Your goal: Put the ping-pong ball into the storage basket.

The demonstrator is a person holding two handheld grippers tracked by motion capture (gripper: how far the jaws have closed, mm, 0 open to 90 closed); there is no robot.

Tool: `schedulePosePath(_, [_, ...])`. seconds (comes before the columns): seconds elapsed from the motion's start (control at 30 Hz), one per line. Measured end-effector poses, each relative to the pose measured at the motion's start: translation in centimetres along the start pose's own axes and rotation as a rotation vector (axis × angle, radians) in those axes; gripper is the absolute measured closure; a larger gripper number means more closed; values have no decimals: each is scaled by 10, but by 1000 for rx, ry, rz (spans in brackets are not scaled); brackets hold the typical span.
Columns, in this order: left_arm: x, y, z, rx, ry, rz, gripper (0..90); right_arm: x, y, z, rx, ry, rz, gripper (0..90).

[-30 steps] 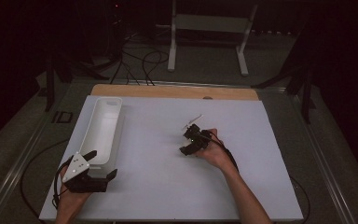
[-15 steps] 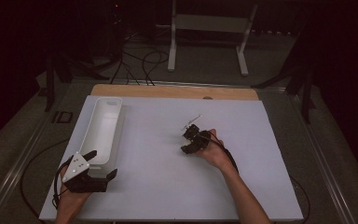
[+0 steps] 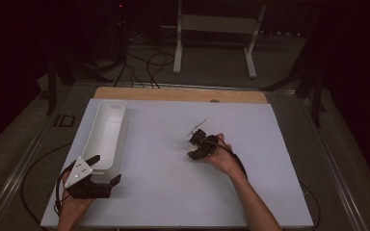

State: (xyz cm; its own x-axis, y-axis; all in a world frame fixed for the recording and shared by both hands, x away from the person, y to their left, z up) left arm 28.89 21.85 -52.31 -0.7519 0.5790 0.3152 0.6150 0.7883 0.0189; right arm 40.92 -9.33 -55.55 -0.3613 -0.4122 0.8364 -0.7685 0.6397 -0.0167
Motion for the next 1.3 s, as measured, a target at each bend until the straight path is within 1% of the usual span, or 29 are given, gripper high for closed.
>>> schedulePosePath(0.17, [0,0,0,0,0,0,2,3,1,-1,2,-4,0,502])
schedulePosePath(0.27, [0,0,0,0,0,0,1,5,1,-2,-5,-9,-8,502])
schedulePosePath(0.37, [0,0,0,0,0,1,1,7,0,-3,-10,-9,-2,502])
schedulePosePath(0.4, [0,0,0,0,0,0,1,9,0,-4,-2,-5,1,502])
schedulePosePath(0.53, [0,0,0,1,0,1,1,15,2,-14,17,-19,9,502])
schedulePosePath(0.6, [0,0,0,1,0,1,1,17,2,-17,22,-15,16,503])
schedulePosePath(1.0, [0,0,0,0,-1,2,1,20,2,-23,41,-10,10,503])
schedulePosePath(1.1, [0,0,0,0,-1,1,1,20,2,-24,53,-3,13,502])
schedulePosePath(1.3, [0,0,0,0,-1,2,1,24,2,-29,59,-4,18,502])
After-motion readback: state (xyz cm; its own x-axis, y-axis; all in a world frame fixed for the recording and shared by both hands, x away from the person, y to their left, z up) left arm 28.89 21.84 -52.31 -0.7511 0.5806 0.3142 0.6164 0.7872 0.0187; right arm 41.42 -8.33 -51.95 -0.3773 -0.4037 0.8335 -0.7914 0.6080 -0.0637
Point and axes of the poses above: each handheld gripper's, and its own axes: x roughly backward along the jaws, z roughly out of its underside, y roughly to its left, the point moved 7 cm from there along -x, roughly forward along the jaws, and after that the axes turned 7 degrees about -y, right-handed, at the moved point
